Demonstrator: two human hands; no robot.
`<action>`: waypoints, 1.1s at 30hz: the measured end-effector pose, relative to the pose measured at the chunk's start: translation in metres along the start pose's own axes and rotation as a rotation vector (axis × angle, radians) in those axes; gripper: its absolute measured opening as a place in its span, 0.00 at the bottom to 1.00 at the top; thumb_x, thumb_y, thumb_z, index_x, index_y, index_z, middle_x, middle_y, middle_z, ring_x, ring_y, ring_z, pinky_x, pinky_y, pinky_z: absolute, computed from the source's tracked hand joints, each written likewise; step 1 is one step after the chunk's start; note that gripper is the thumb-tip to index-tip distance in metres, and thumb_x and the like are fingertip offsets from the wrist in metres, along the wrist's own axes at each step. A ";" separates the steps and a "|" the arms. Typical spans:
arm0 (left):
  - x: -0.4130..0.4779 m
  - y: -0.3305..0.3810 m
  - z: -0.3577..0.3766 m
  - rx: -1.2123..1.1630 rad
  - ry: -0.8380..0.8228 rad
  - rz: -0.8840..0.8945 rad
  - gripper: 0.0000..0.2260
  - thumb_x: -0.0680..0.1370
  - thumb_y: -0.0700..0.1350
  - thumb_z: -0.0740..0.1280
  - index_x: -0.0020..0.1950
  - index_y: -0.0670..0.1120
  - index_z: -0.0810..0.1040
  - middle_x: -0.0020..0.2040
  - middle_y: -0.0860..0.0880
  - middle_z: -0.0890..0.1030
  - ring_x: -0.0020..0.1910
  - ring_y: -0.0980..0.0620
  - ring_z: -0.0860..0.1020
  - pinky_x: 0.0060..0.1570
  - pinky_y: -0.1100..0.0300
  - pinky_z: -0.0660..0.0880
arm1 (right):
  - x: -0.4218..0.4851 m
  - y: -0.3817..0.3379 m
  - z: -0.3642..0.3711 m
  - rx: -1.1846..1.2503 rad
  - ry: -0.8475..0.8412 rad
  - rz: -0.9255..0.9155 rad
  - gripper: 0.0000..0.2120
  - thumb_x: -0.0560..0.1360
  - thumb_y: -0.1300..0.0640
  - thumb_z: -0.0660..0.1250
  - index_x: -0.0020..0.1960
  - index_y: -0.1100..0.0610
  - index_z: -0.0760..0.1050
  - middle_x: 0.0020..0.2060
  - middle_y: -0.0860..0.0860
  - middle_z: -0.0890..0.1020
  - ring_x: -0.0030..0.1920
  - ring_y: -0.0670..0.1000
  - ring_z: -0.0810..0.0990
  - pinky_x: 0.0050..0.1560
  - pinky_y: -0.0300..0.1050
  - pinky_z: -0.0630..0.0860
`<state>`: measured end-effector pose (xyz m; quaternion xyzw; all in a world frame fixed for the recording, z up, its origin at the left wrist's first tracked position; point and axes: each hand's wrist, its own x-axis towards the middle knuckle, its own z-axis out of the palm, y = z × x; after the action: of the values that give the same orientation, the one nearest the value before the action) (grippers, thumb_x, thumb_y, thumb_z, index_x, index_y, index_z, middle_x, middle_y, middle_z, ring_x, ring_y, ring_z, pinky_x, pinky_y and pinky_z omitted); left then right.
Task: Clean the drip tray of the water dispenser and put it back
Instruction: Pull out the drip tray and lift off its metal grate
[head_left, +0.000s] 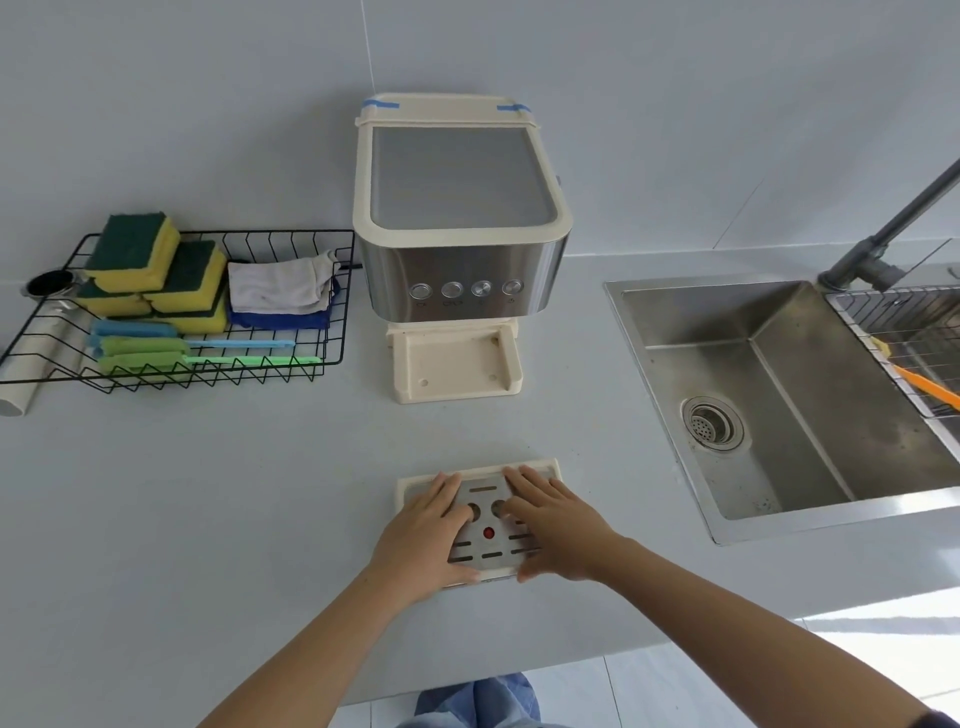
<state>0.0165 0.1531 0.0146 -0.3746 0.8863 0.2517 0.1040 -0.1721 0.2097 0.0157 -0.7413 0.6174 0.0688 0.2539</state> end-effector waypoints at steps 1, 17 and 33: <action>0.000 0.000 0.000 -0.001 0.000 0.007 0.27 0.71 0.59 0.67 0.64 0.50 0.65 0.77 0.52 0.46 0.75 0.52 0.44 0.68 0.53 0.61 | 0.000 0.000 0.000 0.003 0.002 0.003 0.34 0.68 0.46 0.71 0.68 0.51 0.61 0.76 0.52 0.47 0.76 0.54 0.41 0.74 0.50 0.44; 0.024 -0.004 -0.033 0.072 0.063 0.142 0.27 0.72 0.60 0.65 0.67 0.52 0.63 0.77 0.50 0.47 0.76 0.50 0.45 0.68 0.52 0.60 | -0.004 0.011 -0.031 0.016 0.103 0.057 0.29 0.70 0.45 0.68 0.67 0.51 0.63 0.76 0.52 0.47 0.76 0.54 0.42 0.74 0.47 0.44; 0.125 0.049 -0.050 0.081 0.110 0.181 0.26 0.73 0.59 0.64 0.66 0.50 0.65 0.77 0.48 0.49 0.76 0.50 0.46 0.68 0.51 0.60 | 0.001 0.118 -0.073 -0.023 0.141 0.093 0.30 0.68 0.43 0.69 0.65 0.52 0.66 0.76 0.53 0.51 0.76 0.55 0.47 0.74 0.49 0.48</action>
<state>-0.1061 0.0793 0.0287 -0.3016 0.9303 0.2032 0.0470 -0.2998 0.1627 0.0439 -0.7177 0.6667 0.0354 0.1976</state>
